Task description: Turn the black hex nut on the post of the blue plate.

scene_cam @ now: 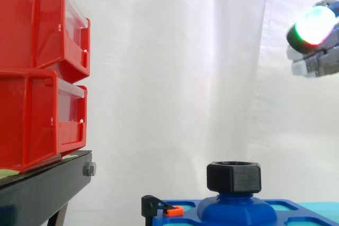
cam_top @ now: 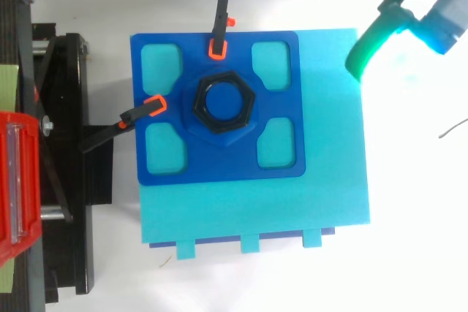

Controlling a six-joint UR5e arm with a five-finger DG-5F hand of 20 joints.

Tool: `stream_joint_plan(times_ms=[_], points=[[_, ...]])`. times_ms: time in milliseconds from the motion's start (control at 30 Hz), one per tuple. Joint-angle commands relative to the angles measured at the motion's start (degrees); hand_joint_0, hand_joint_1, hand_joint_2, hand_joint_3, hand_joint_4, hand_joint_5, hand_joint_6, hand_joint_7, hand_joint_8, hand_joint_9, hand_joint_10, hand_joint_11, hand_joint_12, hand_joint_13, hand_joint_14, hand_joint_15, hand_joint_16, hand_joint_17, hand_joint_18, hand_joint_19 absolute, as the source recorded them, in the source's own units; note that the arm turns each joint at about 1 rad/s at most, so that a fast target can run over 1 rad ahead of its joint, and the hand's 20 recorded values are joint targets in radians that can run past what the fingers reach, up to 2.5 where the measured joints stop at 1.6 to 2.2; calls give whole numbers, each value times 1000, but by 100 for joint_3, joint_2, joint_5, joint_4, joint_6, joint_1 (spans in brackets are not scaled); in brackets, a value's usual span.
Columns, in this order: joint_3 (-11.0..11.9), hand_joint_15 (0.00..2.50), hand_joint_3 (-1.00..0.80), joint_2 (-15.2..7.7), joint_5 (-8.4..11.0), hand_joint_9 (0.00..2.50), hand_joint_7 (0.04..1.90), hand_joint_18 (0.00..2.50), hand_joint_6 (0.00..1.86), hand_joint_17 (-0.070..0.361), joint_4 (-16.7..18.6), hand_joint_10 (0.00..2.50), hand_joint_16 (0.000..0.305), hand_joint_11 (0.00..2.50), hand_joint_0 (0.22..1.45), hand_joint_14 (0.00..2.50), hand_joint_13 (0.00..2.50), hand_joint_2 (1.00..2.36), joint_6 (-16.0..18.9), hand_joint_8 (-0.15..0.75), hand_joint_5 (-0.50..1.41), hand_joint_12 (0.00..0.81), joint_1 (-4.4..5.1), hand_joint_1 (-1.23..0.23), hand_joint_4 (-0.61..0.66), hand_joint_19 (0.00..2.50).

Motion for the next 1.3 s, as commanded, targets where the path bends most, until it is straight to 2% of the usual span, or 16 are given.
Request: stream_joint_plan(times_ms=[0,67,100,200,233,367,400,467,500,667,733,767,1000,1033,1133,1267], points=[[1,11,-500,-35,276,161,764,0,502,141,151,1,62,0,462,0,99,1000,-19,238,-245,378,79,-325,147,45],[1,10,-500,-35,329,155,764,0,502,139,169,0,62,0,462,0,97,1000,-37,238,-244,379,97,-327,148,42],[1,14,-500,-79,452,153,764,0,502,139,222,1,62,0,462,0,96,1000,-125,238,-244,379,158,-328,149,41],[10,10,-500,-114,558,146,767,0,502,139,336,0,62,0,462,0,95,1000,-265,240,-244,379,220,-331,150,41],[62,13,-500,-228,628,145,768,0,502,139,433,0,62,0,462,0,95,1000,-371,240,-244,380,264,-333,150,41],[133,8,-500,-298,645,142,767,0,502,139,477,0,62,0,462,0,91,1000,-476,240,-244,379,325,-337,150,33],[273,15,-500,-430,698,142,767,0,502,139,477,0,62,0,462,0,91,1000,-582,239,-244,379,369,-338,150,39],[423,13,-500,-544,725,137,768,0,502,139,441,0,62,0,462,0,88,1000,-661,240,-242,379,404,-341,153,41],[598,35,-500,-711,716,101,784,0,502,136,336,0,61,3,462,0,55,1000,-758,234,-247,374,431,-317,150,64],[1011,35,-500,-1054,725,90,788,0,502,136,257,0,60,6,462,0,47,1000,-951,233,-243,374,501,-322,157,69],[1099,32,-500,-1186,716,89,788,0,502,136,257,0,60,0,462,2,45,1000,-1021,233,-243,375,527,-322,157,72],[1249,30,-500,-1300,725,88,789,0,502,135,248,1,60,0,462,1,43,1000,-1092,233,-243,374,536,-324,158,64],[1820,30,-500,-1757,812,85,788,0,502,135,125,1,60,0,461,0,40,1000,-1408,234,-241,375,615,-326,160,65],[1987,31,-500,-1924,821,85,791,0,502,135,37,0,60,3,462,2,40,1000,-1487,234,-241,375,633,-325,162,66],[2172,30,-500,-2109,821,83,790,0,502,135,-42,1,60,0,461,1,38,1000,-1549,235,-240,375,650,-326,163,69],[2198,29,-500,-2144,812,82,791,0,502,134,11,1,60,0,461,2,37,1000,-1584,235,-238,374,694,-326,166,70]])
